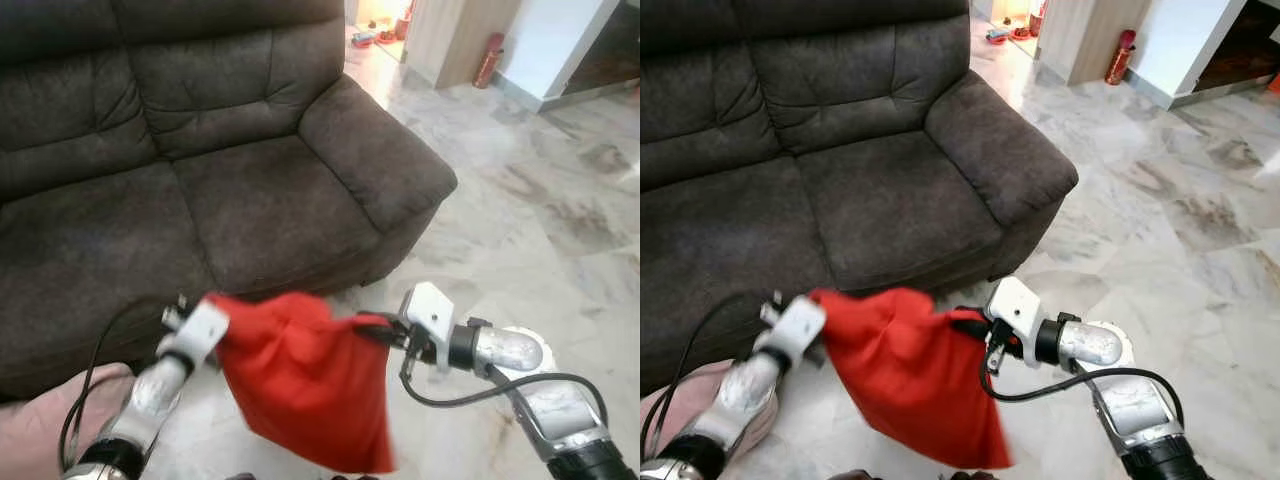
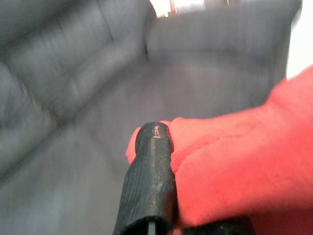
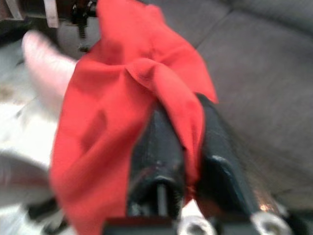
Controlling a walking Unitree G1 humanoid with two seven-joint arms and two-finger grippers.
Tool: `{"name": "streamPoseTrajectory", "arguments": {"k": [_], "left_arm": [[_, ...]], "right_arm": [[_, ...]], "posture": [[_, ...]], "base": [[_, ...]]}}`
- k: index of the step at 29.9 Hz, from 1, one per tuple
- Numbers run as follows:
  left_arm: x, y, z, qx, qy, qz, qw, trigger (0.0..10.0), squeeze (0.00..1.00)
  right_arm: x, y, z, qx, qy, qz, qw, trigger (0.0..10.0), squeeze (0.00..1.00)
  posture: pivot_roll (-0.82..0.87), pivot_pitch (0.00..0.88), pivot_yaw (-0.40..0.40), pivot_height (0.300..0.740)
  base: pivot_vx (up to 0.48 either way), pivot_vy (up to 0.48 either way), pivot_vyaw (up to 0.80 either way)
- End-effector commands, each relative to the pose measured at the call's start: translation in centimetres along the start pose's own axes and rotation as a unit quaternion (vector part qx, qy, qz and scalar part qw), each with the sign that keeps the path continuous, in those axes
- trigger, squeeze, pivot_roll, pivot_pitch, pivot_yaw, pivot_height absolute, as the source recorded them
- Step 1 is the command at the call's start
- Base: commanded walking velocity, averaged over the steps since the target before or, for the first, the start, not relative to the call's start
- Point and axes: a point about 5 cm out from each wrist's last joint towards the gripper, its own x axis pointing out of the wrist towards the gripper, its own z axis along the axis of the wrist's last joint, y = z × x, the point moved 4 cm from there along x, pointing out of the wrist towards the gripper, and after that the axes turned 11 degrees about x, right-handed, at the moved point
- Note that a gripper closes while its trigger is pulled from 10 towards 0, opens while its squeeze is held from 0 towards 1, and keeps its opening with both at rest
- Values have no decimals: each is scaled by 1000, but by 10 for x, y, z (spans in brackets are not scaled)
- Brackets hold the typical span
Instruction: Move the pillow to the sofa from floor
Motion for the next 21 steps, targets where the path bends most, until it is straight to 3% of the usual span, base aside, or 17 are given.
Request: {"name": "streamPoseTrajectory", "arguments": {"k": [1, 2, 3, 5, 10, 12, 13, 14, 15, 17, 18, 20, 21], "left_arm": [[12, 22, 40, -26, -62, 47, 997, 10000, 0], [14, 24, 49, -34, -72, 53, 995, 10000, 0], [16, 26, 70, -57, -92, 68, 992, 10000, 0], [16, 28, 84, -76, -102, 79, 989, 10000, 0], [10, 28, 117, -96, -111, 107, 983, 10000, 0], [8, 25, 118, -106, -112, 104, 983, 10000, 0], [6, 16, 117, -109, -113, 78, 985, 10000, 0], [6, 16, 117, -109, -113, 78, 985, 10000, 0], [3, 11, 116, -112, -106, 63, 986, 10000, 0], [2, 12, 112, -104, -97, 64, 988, 10000, 0], [1, 16, 102, -73, -73, 77, 992, 10000, 0], [1, 25, 92, -50, -52, 96, 993, 10000, 0], [1, 37, 81, -29, -33, 121, 992, 10000, 0]], "right_arm": [[-4, -21, 22, -11, -52, -76, 996, 10000, 0], [-3, -26, 24, 0, -61, -101, 993, 10000, 0], [-4, -37, 27, 18, -83, -163, 983, 10000, 0], [-6, -44, 28, 44, -100, -207, 972, 10000, 0], [-5, -44, 21, 65, -119, -292, 947, 10000, 0], [-6, -45, 20, 75, -124, -306, 941, 10000, 0], [-10, -51, 19, 91, -132, -336, 928, 10000, 0], [-10, -51, 19, 91, -132, -336, 928, 10000, 0], [-14, -55, 19, 90, -135, -360, 919, 10000, 0], [-15, -56, 20, 90, -139, -366, 916, 10000, 0], [-16, -56, 21, 98, -147, -372, 911, 10000, 0], [-15, -53, 21, 98, -151, -369, 912, 10000, 0], [-15, -52, 20, 98, -154, -372, 910, 10000, 0]], "posture": [[119, 99, -79, 740], [118, 98, -78, 740], [113, 100, -76, 740], [111, 101, -77, 740], [120, 103, -75, 740], [125, 104, -73, 740], [125, 104, -73, 740], [125, 104, -73, 740], [122, 104, -71, 740], [120, 104, -69, 740], [121, 105, -66, 740], [124, 106, -63, 740], [127, 105, -61, 740]], "base": [[0, 0, 0], [0, 0, 0], [0, 0, 0], [0, 0, 0], [0, 0, 0], [0, 0, 0], [0, 0, 0], [0, 0, 0], [0, 0, 0], [0, 0, 0], [0, 0, 0], [0, 0, 0], [0, 0, 0]]}}
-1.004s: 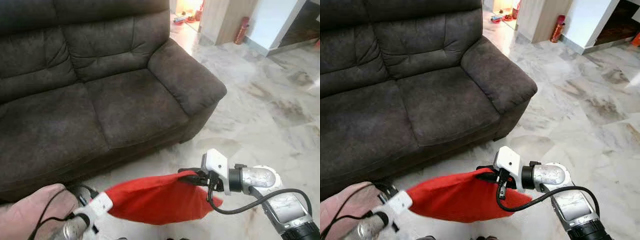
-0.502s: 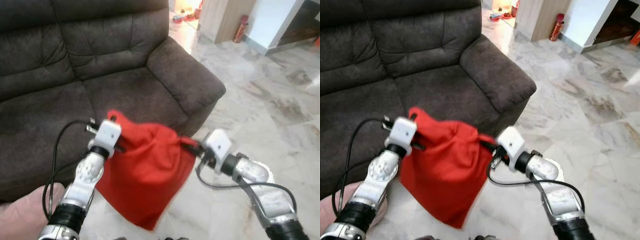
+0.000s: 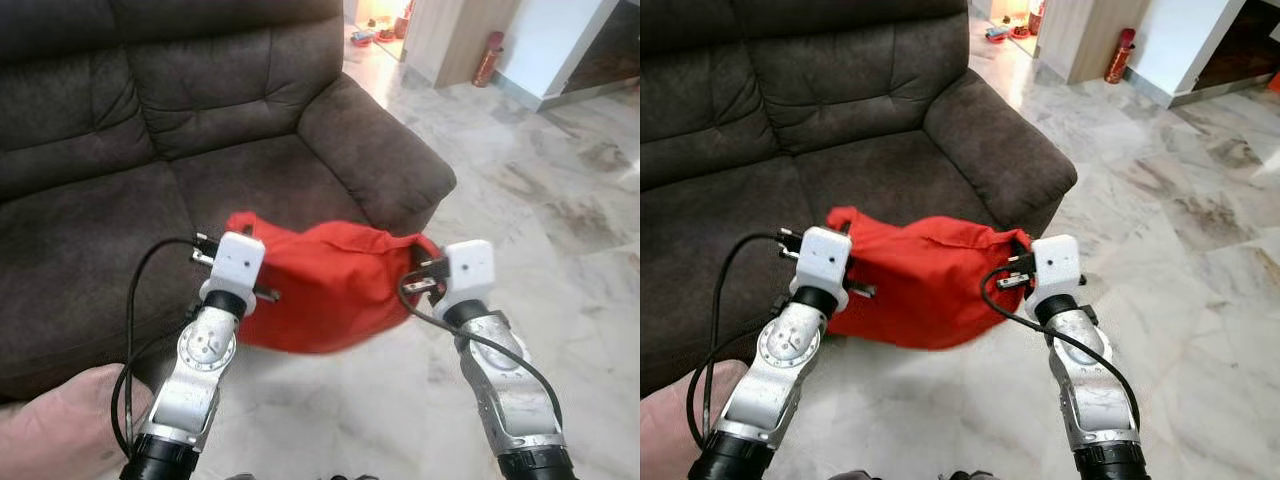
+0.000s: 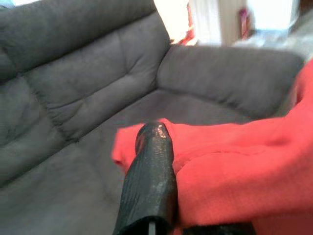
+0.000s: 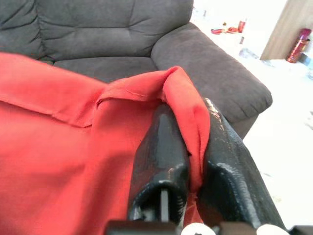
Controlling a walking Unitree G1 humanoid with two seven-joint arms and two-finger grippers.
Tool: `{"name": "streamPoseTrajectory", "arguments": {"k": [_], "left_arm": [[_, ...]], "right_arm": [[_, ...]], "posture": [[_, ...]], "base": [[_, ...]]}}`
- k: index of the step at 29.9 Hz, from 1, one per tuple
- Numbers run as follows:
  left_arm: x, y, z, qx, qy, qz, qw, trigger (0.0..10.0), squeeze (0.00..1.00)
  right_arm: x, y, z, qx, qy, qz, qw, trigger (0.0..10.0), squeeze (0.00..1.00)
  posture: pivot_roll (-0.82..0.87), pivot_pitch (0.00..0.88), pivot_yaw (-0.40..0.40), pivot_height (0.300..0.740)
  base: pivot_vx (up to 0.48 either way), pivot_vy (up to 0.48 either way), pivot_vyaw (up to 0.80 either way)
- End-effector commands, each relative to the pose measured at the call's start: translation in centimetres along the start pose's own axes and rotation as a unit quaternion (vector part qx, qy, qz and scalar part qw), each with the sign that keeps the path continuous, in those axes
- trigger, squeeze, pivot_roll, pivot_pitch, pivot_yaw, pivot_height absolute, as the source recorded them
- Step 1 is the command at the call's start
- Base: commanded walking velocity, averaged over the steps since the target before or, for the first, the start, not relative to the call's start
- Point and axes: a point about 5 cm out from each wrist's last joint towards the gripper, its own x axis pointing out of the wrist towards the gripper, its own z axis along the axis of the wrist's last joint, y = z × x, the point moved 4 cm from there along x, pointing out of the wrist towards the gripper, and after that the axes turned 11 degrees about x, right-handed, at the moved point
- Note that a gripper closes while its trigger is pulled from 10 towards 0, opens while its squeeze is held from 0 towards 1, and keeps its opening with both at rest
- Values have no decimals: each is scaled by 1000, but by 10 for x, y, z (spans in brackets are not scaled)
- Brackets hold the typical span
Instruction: Move the pillow to the sofa from floor
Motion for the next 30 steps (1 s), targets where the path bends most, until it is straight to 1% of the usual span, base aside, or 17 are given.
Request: {"name": "streamPoseTrajectory", "arguments": {"k": [1, 3, 4, 5, 7, 9, 10, 11, 13, 15, 16, 17, 18, 19, 20, 26, 30], "left_arm": [[7, 31, 17, 24, -36, 63, 997, 10000, 0], [10, 41, 9, 49, -28, 71, 996, 10000, 0], [11, 47, 6, 52, -22, 80, 995, 10000, 0], [13, 59, 3, 41, -14, 97, 994, 10000, 0], [15, 63, 3, 41, -17, 96, 994, 10000, 0], [17, 59, 6, 39, -27, 75, 996, 10000, 0], [17, 57, 8, 30, -31, 69, 997, 10000, 0], [19, 53, 12, 29, -38, 64, 997, 10000, 0], [19, 52, 15, 32, -45, 67, 996, 10000, 0], [20, 44, 18, 0, -48, 59, 997, 10000, 0], [20, 37, 19, -14, -49, 50, 997, 10000, 0], [20, 33, 19, -21, -50, 45, 998, 10000, 0], [20, 33, 19, -21, -50, 45, 998, 10000, 0], [18, 22, 18, -42, -48, 31, 997, 10000, 0], [17, 14, 18, -53, -47, 20, 997, 10000, 0], [11, 1, 16, -65, -48, 5, 997, 10000, 0], [9, 1, 14, -67, -46, 6, 997, 10000, 0]], "right_arm": [[-1, 1, 12, -1, -29, -3, 1000, 10000, 0], [-1, 0, 12, 11, -33, -10, 999, 10000, 0], [-1, 0, 12, 11, -34, -11, 999, 10000, 0], [-1, 0, 13, 10, -36, -12, 999, 10000, 0], [-1, 0, 13, 17, -39, -13, 999, 10000, 0], [-1, 0, 13, 23, -41, -16, 999, 10000, 0], [-1, 0, 12, 22, -40, -16, 999, 10000, 0], [-1, 3, 12, 26, -42, -14, 999, 10000, 0], [0, 4, 12, 27, -43, -13, 999, 10000, 0], [-1, 8, 14, 32, -49, -8, 998, 10000, 0], [-1, 9, 14, 34, -51, -7, 998, 10000, 0], [-1, 9, 14, 35, -51, -7, 998, 10000, 0], [-1, 9, 14, 35, -51, -7, 998, 10000, 0], [-1, 9, 14, 36, -51, -8, 998, 10000, 0], [-1, 9, 13, 37, -52, -9, 998, 10000, 0], [-2, 7, 14, 46, -57, -16, 997, 10000, 0], [-3, 7, 14, 48, -59, -17, 997, 10000, 0]], "posture": [[127, 105, -61, 740], [125, 103, -57, 740], [126, 103, -54, 740], [126, 102, -52, 740], [133, 99, -48, 740], [135, 100, -42, 740], [133, 98, -40, 740], [130, 98, -36, 740], [128, 98, -36, 740], [126, 95, -36, 740], [127, 94, -36, 740], [126, 91, -36, 740], [126, 91, -36, 740], [123, 87, -35, 740], [122, 84, -35, 740], [120, 67, -38, 740], [120, 59, -39, 740]], "base": [[0, 0, 0], [0, 0, 0], [0, 0, 0], [0, 0, 0], [0, 0, 0], [0, 0, 0], [0, 0, 0], [0, 0, 0], [0, 0, 0], [0, 0, 0], [0, 0, 0], [0, 0, 0], [0, 0, 0], [0, 0, 0], [0, 0, 0], [0, 0, 0], [0, 0, 0]]}}
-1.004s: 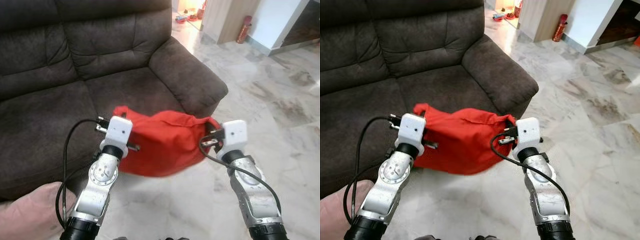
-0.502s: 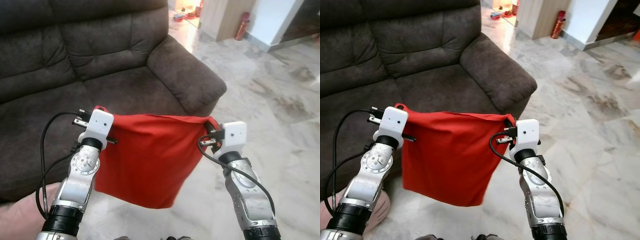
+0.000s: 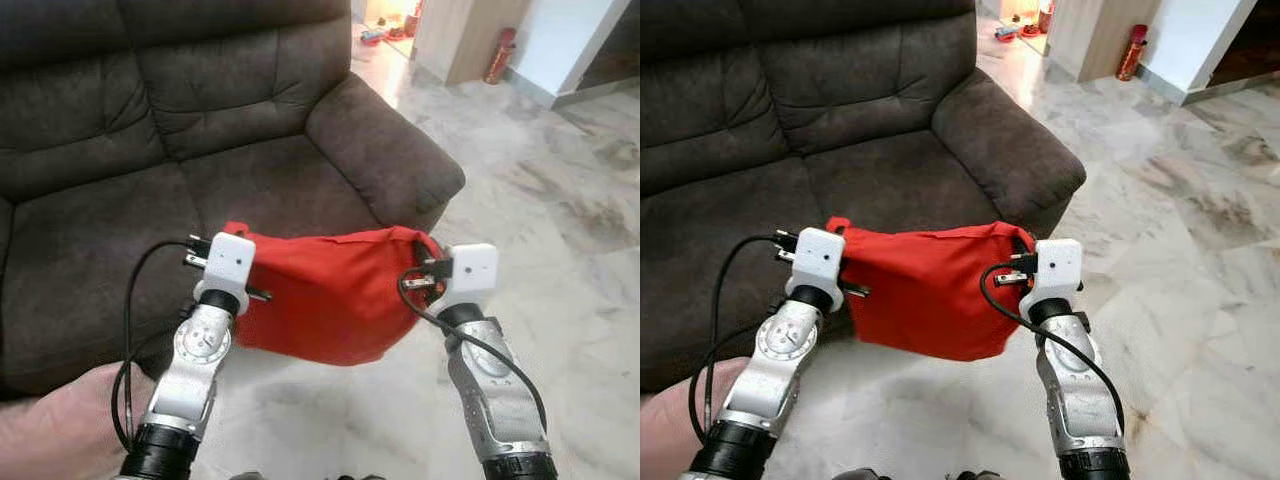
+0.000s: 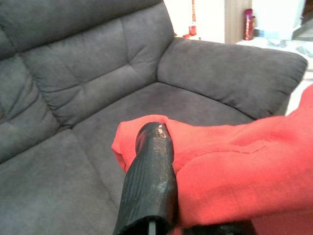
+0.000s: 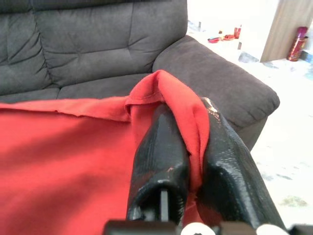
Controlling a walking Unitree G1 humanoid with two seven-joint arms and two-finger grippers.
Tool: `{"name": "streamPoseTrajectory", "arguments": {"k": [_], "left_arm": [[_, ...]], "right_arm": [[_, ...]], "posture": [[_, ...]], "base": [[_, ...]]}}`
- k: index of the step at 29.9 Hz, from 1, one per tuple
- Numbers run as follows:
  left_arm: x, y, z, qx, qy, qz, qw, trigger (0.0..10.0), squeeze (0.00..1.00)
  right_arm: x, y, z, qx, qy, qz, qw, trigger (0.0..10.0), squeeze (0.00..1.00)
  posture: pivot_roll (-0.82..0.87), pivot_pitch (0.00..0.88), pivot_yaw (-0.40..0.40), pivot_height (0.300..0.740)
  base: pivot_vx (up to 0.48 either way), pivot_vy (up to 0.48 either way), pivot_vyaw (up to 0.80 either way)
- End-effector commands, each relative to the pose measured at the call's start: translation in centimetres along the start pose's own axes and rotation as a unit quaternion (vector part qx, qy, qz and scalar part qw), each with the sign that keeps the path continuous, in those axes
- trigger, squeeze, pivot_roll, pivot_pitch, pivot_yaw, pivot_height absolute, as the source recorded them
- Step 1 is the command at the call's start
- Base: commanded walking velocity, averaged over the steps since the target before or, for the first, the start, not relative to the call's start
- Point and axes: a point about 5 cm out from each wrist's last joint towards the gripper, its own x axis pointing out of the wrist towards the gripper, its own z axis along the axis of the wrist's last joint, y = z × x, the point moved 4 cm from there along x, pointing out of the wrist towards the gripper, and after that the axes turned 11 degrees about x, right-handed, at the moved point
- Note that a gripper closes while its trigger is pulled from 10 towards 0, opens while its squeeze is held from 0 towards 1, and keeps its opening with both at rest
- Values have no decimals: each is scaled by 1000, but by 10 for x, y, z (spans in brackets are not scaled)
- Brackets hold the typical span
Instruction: Move the pillow to the sofa from floor
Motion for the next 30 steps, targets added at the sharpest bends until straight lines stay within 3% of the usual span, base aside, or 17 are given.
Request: {"name": "streamPoseTrajectory", "arguments": {"k": [1, 14, 30], "left_arm": [[1, 9, 20, -2, -51, 18, 999, 10000, 0], [0, 5, 15, -16, -42, 19, 999, 10000, 0], [1, 5, 18, -8, -46, 22, 999, 10000, 0]], "right_arm": [[-2, 0, 11, 6, -28, 0, 1000, 10000, 0], [-6, 10, 16, -4, -43, 36, 998, 10000, 0], [-6, 19, 16, -21, -36, 72, 997, 10000, 0]], "posture": [[119, 51, -38, 740], [100, 10, -30, 740], [108, 46, -45, 740]], "base": [[0, -240, 0], [0, -296, 0], [0, -368, 745]]}}
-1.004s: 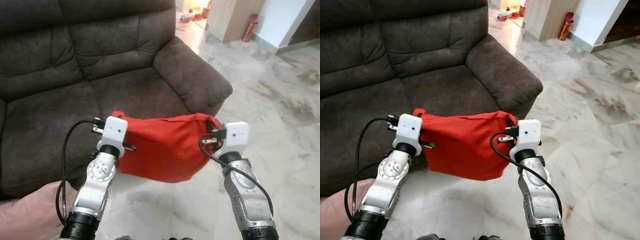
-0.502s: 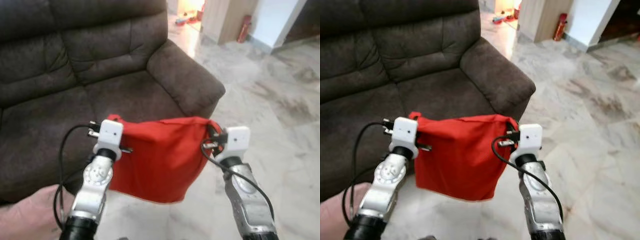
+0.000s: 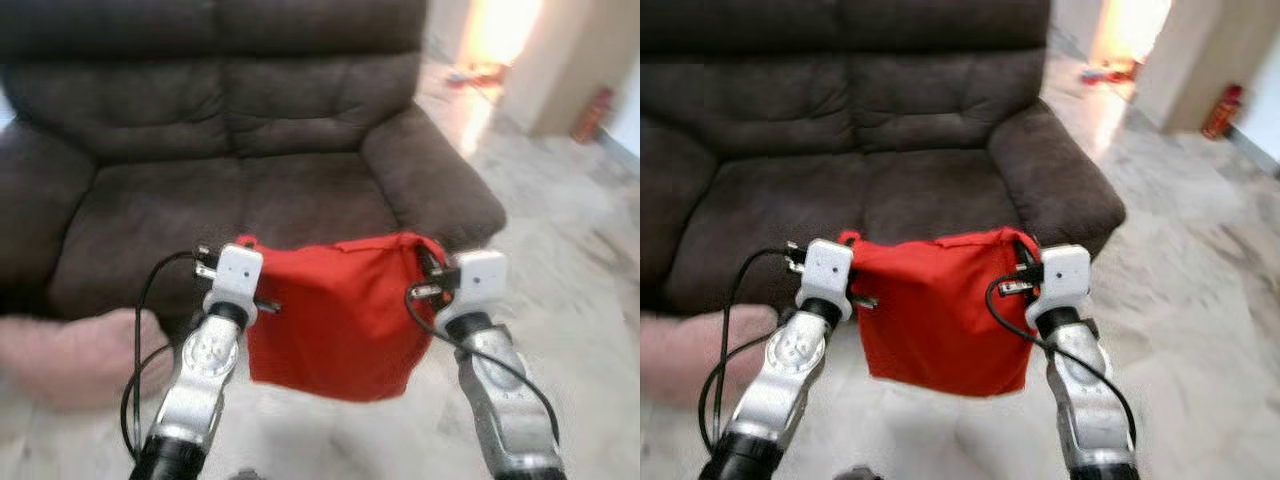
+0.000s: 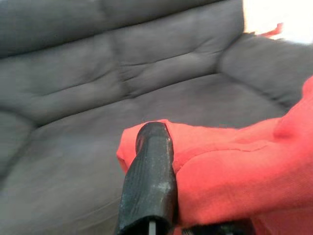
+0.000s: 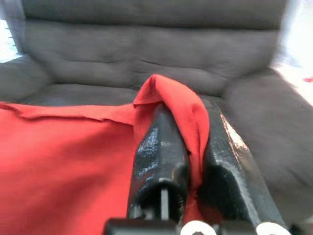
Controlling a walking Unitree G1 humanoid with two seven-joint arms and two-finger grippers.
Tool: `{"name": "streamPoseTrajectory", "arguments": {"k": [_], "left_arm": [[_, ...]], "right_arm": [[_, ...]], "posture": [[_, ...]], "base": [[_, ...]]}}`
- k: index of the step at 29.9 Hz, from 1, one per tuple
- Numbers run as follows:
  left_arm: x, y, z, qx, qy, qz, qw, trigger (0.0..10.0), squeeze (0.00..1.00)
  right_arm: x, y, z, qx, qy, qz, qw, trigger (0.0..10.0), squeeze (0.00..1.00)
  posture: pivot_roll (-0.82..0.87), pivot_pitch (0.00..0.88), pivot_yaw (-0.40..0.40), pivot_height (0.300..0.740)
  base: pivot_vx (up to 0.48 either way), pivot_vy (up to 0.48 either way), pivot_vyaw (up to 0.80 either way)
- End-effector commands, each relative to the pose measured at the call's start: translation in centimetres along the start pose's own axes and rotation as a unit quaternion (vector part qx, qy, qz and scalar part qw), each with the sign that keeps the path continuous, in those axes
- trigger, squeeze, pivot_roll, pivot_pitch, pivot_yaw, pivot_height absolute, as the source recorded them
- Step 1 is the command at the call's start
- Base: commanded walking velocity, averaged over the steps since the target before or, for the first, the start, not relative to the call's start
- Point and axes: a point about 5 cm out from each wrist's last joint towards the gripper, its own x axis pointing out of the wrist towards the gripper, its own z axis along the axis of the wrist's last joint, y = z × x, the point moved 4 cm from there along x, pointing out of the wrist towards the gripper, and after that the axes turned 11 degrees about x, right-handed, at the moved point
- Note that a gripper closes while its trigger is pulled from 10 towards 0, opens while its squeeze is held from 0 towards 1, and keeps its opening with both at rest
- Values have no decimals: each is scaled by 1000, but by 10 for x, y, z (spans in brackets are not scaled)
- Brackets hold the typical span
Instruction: Move the pillow to the sofa from floor
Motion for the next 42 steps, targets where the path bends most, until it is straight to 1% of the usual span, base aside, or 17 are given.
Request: {"name": "streamPoseTrajectory", "arguments": {"k": [1, 9, 14, 19, 28, 33, 37, 42], "left_arm": [[6, 4, 28, -4, -54, 17, 998, 10000, 0], [6, 3, 30, -4, -55, 20, 998, 10000, 0], [5, 2, 31, -6, -57, 17, 998, 10000, 0], [5, 1, 33, -4, -62, 16, 998, 10000, 0], [3, 1, 37, -16, -72, 21, 997, 10000, 0], [4, 1, 40, -5, -78, 15, 997, 10000, 0], [4, 1, 39, -2, -76, 16, 997, 10000, 0], [5, 1, 39, -2, -75, 17, 997, 10000, 0]], "right_arm": [[1, 2, 13, -10, -24, 12, 1000, 10000, 0], [1, 5, 13, -10, -19, 21, 1000, 10000, 0], [2, 2, 13, -10, -19, 15, 1000, 10000, 0], [2, 1, 14, -9, -18, 13, 1000, 10000, 0], [3, 2, 15, -9, -18, 13, 1000, 10000, 0], [3, 4, 15, -10, -18, 18, 1000, 10000, 0], [4, 8, 16, -18, -18, 29, 999, 10000, 0], [5, 7, 16, -14, -19, 24, 999, 10000, 0]], "posture": [[107, 50, -48, 740], [106, 63, -56, 740], [107, 76, -59, 740], [105, 87, -62, 740], [102, 98, -61, 740], [104, 102, -61, 740], [103, 104, -61, 740], [103, 104, -60, 740]], "base": [[0, -375, 425], [0, -371, 50], [0, -335, 0], [0, 0, 0], [0, 0, 0], [0, 0, 0], [0, -378, 0], [0, -395, 0]]}}
